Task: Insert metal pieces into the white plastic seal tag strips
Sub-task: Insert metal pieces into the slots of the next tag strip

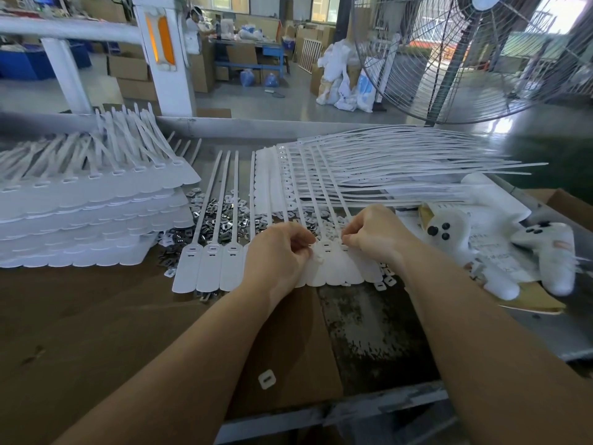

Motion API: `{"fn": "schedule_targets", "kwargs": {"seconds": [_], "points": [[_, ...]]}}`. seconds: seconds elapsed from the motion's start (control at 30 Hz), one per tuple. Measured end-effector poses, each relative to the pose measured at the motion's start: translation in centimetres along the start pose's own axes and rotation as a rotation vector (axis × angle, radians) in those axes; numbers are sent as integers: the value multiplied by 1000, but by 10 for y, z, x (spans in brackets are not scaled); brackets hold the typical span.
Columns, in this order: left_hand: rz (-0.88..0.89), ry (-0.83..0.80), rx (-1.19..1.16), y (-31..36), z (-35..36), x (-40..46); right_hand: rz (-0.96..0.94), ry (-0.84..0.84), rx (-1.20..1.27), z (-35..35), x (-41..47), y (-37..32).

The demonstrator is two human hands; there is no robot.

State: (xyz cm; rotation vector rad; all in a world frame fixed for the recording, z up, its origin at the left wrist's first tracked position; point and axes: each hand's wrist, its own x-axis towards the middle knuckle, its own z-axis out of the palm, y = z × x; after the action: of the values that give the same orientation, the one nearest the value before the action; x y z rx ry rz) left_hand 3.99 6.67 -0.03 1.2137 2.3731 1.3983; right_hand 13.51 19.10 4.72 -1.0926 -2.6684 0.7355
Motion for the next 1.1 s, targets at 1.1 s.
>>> {"fn": "schedule_targets", "kwargs": {"seconds": [1.1], "points": [[14, -15, 100, 2, 1, 0, -43, 223, 26, 20, -15, -8]]}}
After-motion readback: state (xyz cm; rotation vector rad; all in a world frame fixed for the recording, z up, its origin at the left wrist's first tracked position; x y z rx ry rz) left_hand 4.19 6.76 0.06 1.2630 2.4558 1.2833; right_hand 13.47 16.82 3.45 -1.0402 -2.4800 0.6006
